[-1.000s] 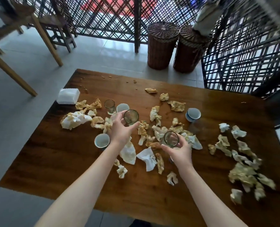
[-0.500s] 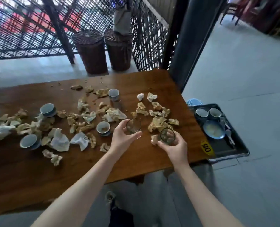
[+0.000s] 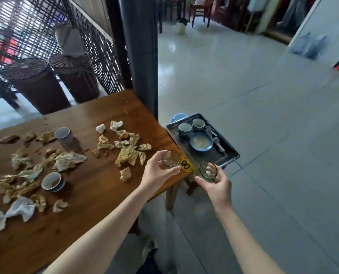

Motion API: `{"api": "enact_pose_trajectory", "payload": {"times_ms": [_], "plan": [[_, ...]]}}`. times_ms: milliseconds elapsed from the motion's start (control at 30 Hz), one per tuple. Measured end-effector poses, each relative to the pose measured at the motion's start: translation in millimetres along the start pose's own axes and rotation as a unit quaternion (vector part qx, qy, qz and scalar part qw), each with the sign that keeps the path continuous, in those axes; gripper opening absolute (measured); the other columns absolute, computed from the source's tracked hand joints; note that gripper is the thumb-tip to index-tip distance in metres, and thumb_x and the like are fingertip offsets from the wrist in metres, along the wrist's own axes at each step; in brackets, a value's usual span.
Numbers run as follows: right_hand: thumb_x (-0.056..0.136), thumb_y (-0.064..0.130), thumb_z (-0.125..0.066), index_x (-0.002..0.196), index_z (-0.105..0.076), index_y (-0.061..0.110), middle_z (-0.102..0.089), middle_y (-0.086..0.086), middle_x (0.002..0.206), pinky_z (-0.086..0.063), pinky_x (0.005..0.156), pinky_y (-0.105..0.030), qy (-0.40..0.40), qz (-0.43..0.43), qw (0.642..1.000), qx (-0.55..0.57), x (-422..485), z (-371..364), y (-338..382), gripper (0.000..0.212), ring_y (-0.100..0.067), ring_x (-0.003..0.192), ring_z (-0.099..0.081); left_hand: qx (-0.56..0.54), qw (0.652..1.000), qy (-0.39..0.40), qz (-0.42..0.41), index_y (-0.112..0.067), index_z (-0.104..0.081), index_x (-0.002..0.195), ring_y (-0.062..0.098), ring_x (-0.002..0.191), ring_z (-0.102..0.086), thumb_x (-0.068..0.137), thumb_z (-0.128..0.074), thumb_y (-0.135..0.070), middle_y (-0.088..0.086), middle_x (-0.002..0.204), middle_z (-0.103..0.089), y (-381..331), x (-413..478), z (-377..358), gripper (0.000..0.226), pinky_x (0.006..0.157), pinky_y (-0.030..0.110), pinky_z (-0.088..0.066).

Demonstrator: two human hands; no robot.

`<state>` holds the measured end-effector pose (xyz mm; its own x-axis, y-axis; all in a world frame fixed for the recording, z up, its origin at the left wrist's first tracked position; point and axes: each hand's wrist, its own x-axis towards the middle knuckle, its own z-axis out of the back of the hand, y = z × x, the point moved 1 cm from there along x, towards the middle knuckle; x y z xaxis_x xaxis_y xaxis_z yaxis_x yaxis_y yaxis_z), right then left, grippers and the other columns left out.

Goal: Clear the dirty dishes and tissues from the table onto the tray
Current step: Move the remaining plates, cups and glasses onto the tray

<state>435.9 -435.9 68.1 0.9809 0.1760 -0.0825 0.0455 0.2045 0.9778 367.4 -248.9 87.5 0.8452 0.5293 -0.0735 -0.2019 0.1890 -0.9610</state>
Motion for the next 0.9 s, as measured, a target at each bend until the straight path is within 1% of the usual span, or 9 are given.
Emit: {"api": "enact_pose_trajectory", "payload": {"times_ms": [133,233,300,367,500,633,733,833,900], "plan": [[0.061,0.0,-0.085,0.101,-0.066,0.016,-0.071,0.008,0.09,-0.047,0.07,-0.008,-0.042,-0.014,0.999,0.007,14.3,30.2,-9.7,0.047,0.003,0.077,-0.066,-0.007,0.999,0.047,0.0,-0.019,-0.063,0.112,0.007,0.087,-0.067,0.063,-0.088,-0.021,-0.005,0.098,-0.071,-4.4,19.4,-34.8,0.055,0.079,0.024,-0.055],[0.062,-0.002,-0.084,0.098,-0.067,0.014,-0.071,0.008,0.087,-0.045,0.066,-0.005,-0.067,-0.022,0.998,0.004,32.5,45.4,-15.5,0.043,0.007,0.072,-0.064,-0.012,0.997,0.074,0.007,-0.018,-0.064,0.112,0.003,0.084,-0.067,0.063,-0.088,-0.019,-0.004,0.098,-0.072,-3.2,40.2,-58.8,0.055,0.078,0.022,-0.055],[0.063,-0.004,-0.083,0.1,-0.067,0.011,-0.071,0.005,0.089,-0.046,0.067,-0.005,-0.079,-0.03,0.996,0.011,48.8,50.4,-18.5,0.043,0.007,0.072,-0.065,-0.021,0.995,0.093,0.014,-0.018,-0.063,0.113,0.008,0.09,-0.068,0.064,-0.087,-0.019,-0.004,0.102,-0.071,-0.3,57.7,-73.8,0.055,0.081,0.028,-0.056],[0.063,-0.004,-0.083,0.099,-0.067,0.014,-0.071,0.01,0.087,-0.045,0.067,-0.004,-0.091,-0.037,0.995,0.013,68.1,52.4,-21.2,0.043,0.01,0.073,-0.064,-0.024,0.994,0.107,0.019,-0.019,-0.063,0.115,0.014,0.095,-0.066,0.064,-0.087,-0.021,-0.005,0.107,-0.069,2.5,79.0,-86.6,0.056,0.082,0.031,-0.057],[0.063,-0.001,-0.084,0.092,-0.065,0.027,-0.071,0.019,0.083,-0.048,0.071,-0.006,-0.089,-0.038,0.995,-0.019,123.9,53.1,-19.8,0.045,0.011,0.079,-0.063,-0.035,0.993,0.112,0.026,-0.033,-0.064,0.107,0.007,0.094,-0.064,0.065,-0.087,-0.024,-0.015,0.102,-0.068,3.9,134.4,-102.8,0.049,0.083,0.025,-0.054],[0.063,-0.002,-0.084,0.1,-0.064,0.019,-0.067,0.014,0.092,-0.044,0.072,-0.004,-0.084,-0.05,0.994,-0.038,183.3,51.8,-22.0,0.047,0.011,0.078,-0.062,-0.049,0.993,0.091,0.052,-0.033,-0.063,0.109,-0.003,0.089,-0.063,0.064,-0.087,-0.026,-0.015,0.098,-0.069,5.8,190.6,-107.2,0.051,0.071,0.012,-0.05],[0.063,-0.003,-0.083,0.102,-0.065,0.015,-0.068,0.011,0.09,-0.044,0.07,-0.003,-0.087,-0.066,0.993,-0.049,213.4,55.2,-30.6,0.046,0.007,0.076,-0.063,-0.045,0.992,0.09,0.077,-0.03,-0.062,0.113,0.0,0.089,-0.062,0.065,-0.087,-0.025,-0.014,0.102,-0.067,12.0,222.7,-117.2,0.054,0.075,0.017,-0.051],[0.064,-0.007,-0.081,0.105,-0.064,0.01,-0.069,0.002,0.092,-0.046,0.071,-0.004,-0.098,-0.087,0.99,-0.048,236.2,61.6,-39.1,0.048,-0.004,0.08,-0.064,-0.042,0.989,0.106,0.091,-0.031,-0.061,0.113,-0.006,0.083,-0.063,0.065,-0.087,-0.024,-0.014,0.099,-0.066,15.4,243.2,-133.8,0.055,0.069,0.014,-0.049],[0.064,-0.01,-0.08,0.104,-0.064,0.009,-0.068,0.002,0.09,-0.045,0.068,-0.004,-0.101,-0.095,0.989,-0.05,251.9,65.0,-43.5,0.047,0.002,0.075,-0.063,-0.034,0.988,0.113,0.101,-0.031,-0.062,0.114,-0.001,0.087,-0.063,0.064,-0.087,-0.026,-0.012,0.102,-0.067,18.3,253.6,-144.7,0.056,0.072,0.016,-0.05]]}}
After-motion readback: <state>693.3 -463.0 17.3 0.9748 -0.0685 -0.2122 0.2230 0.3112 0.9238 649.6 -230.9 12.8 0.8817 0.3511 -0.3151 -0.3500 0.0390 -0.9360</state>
